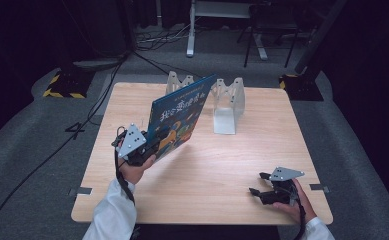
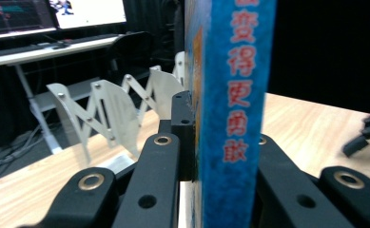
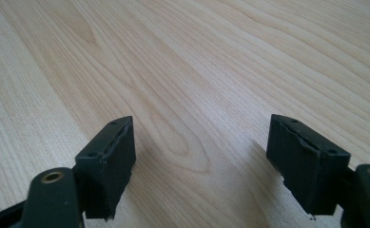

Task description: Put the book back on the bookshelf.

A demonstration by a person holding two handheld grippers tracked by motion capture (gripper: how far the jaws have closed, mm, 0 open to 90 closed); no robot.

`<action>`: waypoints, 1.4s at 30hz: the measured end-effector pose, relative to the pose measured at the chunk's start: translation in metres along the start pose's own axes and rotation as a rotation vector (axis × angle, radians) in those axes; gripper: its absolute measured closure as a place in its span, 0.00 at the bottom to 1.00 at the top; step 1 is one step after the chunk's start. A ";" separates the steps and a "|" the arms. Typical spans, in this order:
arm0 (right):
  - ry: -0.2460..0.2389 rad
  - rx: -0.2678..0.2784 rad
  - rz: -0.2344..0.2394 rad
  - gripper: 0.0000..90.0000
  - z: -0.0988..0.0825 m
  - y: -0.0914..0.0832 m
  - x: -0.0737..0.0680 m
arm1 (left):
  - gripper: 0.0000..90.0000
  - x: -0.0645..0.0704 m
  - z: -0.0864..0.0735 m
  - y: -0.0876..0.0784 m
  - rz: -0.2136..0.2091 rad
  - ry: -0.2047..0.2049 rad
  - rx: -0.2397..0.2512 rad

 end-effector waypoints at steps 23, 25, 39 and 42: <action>-0.002 0.000 0.005 0.28 0.000 0.000 0.000 | 0.92 -0.032 0.004 0.013 0.098 -0.050 0.001; -0.003 0.000 0.005 0.28 0.000 0.000 0.000 | 0.92 -0.034 0.003 0.015 0.108 -0.049 -0.003; -0.006 0.001 0.009 0.28 0.000 0.000 -0.001 | 0.92 -0.048 -0.006 0.042 0.165 -0.077 -0.021; -0.004 0.001 0.010 0.28 0.000 0.000 -0.001 | 0.92 -0.049 -0.009 0.046 0.174 -0.083 -0.031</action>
Point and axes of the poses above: each handheld gripper's, and its own axes: y roughly forward along the jaws, z roughly out of its top, x roughly to its right, the point moved 4 cm from there along y, roughly forward along the jaws, and after that the axes turned 1 degree about -y, right-handed, at the moved point
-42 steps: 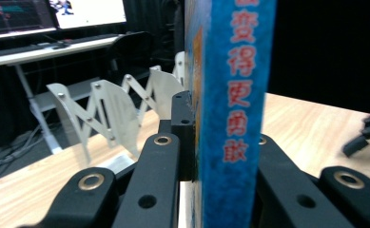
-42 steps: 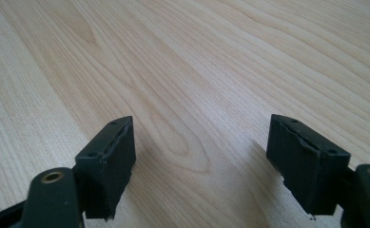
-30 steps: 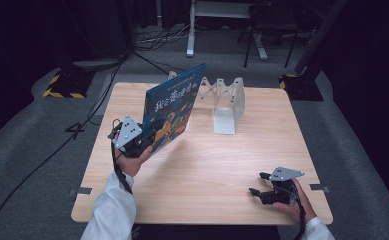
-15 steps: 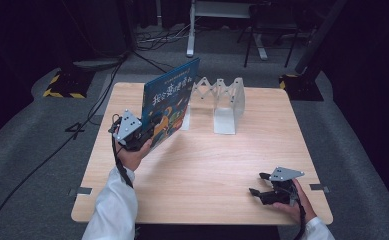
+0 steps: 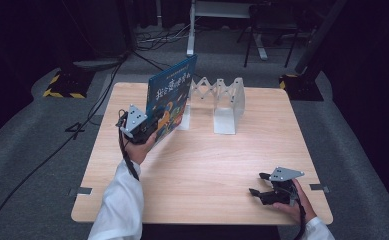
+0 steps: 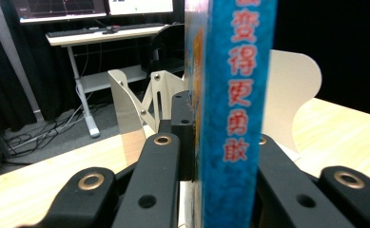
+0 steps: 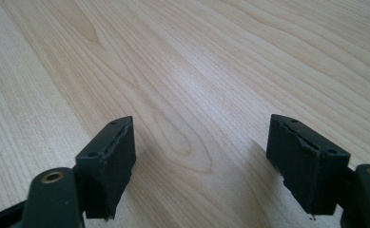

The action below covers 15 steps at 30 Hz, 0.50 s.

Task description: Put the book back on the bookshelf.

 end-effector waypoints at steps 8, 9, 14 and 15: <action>-0.006 0.001 0.004 0.29 0.000 0.000 0.000 | 0.92 -0.005 -0.007 0.011 0.010 -0.023 0.003; -0.005 0.001 0.003 0.29 0.000 0.000 0.000 | 0.92 -0.005 -0.007 0.011 0.010 -0.023 0.003; -0.006 0.001 0.004 0.29 0.000 0.000 0.000 | 0.92 -0.009 -0.014 0.014 0.007 -0.042 -0.013; -0.006 0.001 0.004 0.29 0.000 0.000 0.000 | 0.92 -0.009 -0.014 0.014 0.007 -0.041 -0.017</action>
Point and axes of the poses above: each handheld gripper's, and its own axes: y roughly forward along the jaws, z roughly out of its top, x roughly to its right, the point moved 4 cm from there along y, roughly forward along the jaws, and after that the axes turned 1 degree about -y, right-handed, at the moved point
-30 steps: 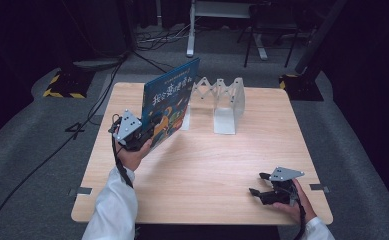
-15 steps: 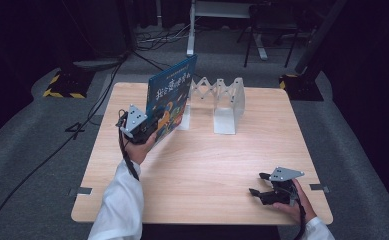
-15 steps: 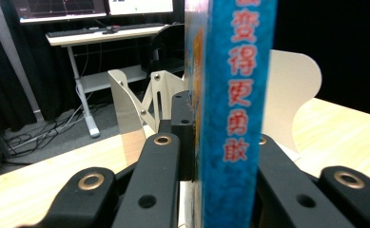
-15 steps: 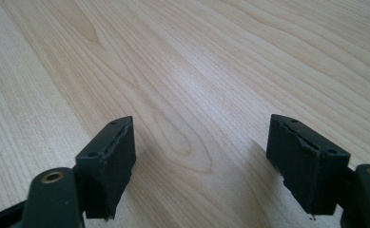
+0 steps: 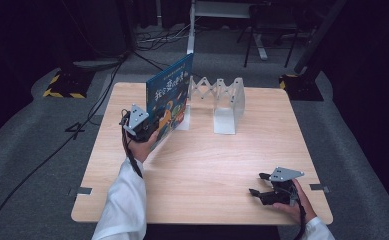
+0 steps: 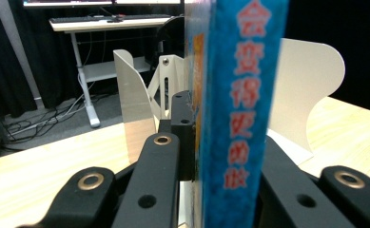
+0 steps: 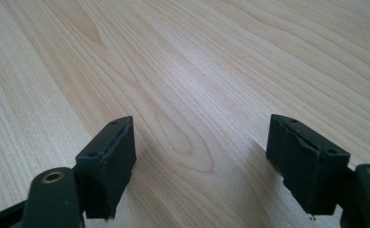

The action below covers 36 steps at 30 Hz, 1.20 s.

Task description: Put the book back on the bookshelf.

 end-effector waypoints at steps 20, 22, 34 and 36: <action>0.000 0.000 0.001 0.29 0.000 0.000 0.000 | 0.92 0.006 0.009 0.020 0.018 0.041 -0.059; 0.000 0.000 0.001 0.29 0.000 0.000 0.000 | 0.92 0.005 0.008 0.023 0.018 0.035 -0.062; -0.001 0.000 0.003 0.29 0.000 0.000 0.000 | 0.92 0.001 0.003 0.038 0.027 0.036 -0.118; -0.001 0.000 0.002 0.29 0.000 0.000 0.000 | 0.92 0.000 0.002 0.039 0.028 0.026 -0.119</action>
Point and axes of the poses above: each handheld gripper's, and its own axes: y roughly forward along the jaws, z roughly out of its top, x roughly to its right, the point moved 4 cm from there along y, roughly forward along the jaws, and after that the axes turned 1 degree about -y, right-handed, at the moved point
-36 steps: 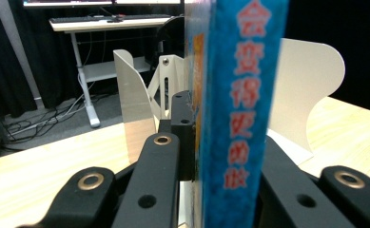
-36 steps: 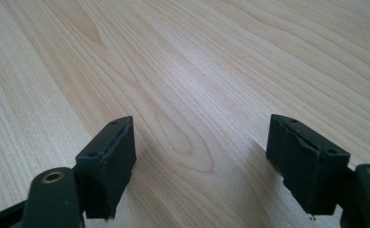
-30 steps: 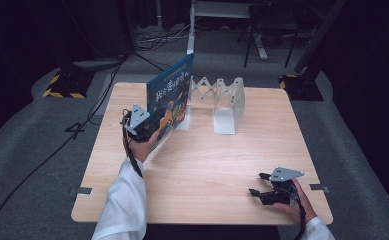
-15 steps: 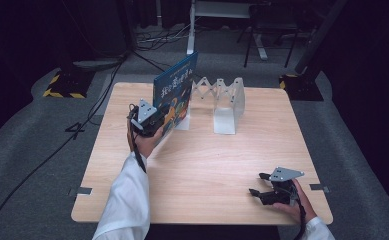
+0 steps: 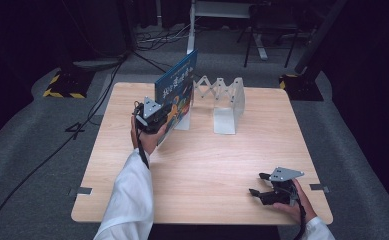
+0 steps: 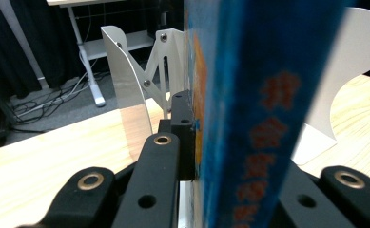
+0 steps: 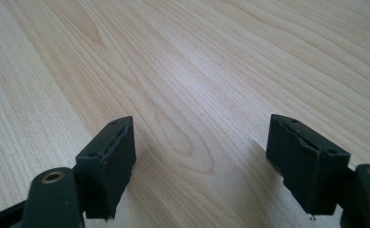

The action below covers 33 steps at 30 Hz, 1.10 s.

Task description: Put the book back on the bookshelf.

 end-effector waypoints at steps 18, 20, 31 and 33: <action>0.000 0.000 0.000 0.29 0.000 0.000 0.000 | 0.91 -0.009 -0.007 0.001 -0.012 -0.046 0.000; 0.000 0.000 0.000 0.29 0.000 0.000 0.000 | 0.91 -0.010 -0.007 0.000 -0.014 -0.044 -0.004; 0.000 0.000 0.000 0.29 0.000 0.000 0.000 | 0.86 -0.012 -0.007 -0.005 -0.012 -0.036 -0.015; 0.000 0.000 0.000 0.29 0.000 0.000 0.000 | 0.83 -0.013 -0.007 -0.006 -0.008 -0.042 -0.014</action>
Point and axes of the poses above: each handheld gripper's, and its own axes: y roughly forward along the jaws, z roughly out of its top, x roughly to its right, the point moved 4 cm from there along y, roughly forward along the jaws, and after that the axes turned 1 degree about -y, right-handed, at the moved point
